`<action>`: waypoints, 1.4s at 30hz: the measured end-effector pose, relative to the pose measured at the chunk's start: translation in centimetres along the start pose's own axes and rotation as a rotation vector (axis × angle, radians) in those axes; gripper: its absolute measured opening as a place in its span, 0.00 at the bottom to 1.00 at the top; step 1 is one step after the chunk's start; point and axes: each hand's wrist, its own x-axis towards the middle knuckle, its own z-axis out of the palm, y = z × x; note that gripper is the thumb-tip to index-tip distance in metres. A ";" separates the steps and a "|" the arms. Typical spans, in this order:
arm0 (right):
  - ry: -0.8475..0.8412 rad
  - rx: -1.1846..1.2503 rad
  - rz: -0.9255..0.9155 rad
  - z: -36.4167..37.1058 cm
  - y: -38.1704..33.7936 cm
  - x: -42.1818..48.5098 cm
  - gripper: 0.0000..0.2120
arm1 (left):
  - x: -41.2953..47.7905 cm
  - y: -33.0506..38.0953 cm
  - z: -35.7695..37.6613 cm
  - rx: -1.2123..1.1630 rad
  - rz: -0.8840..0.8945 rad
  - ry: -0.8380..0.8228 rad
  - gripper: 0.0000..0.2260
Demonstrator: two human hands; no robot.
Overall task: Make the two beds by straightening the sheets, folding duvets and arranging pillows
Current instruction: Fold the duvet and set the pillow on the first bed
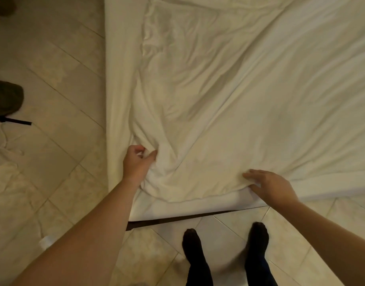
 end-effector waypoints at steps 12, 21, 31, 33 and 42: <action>0.021 0.020 -0.005 0.3 -0.8 -1.6 0.09 | -1.2 0.7 -1.6 -0.273 -0.104 -0.211 0.27; 0.113 -0.007 -0.114 0.0 -0.5 -3.4 0.09 | -4.9 -2.1 -10.1 0.111 0.045 0.019 0.09; 0.066 0.067 -0.019 -0.2 -1.5 -3.9 0.09 | -5.6 -7.9 -11.2 0.442 0.094 0.212 0.05; 0.051 0.097 -0.026 0.1 -2.3 -4.2 0.09 | -6.8 -8.6 -12.5 0.473 0.078 0.230 0.04; -0.113 0.082 -0.056 4.2 -5.3 -7.0 0.10 | -12.6 -15.4 -16.3 0.565 0.007 0.217 0.17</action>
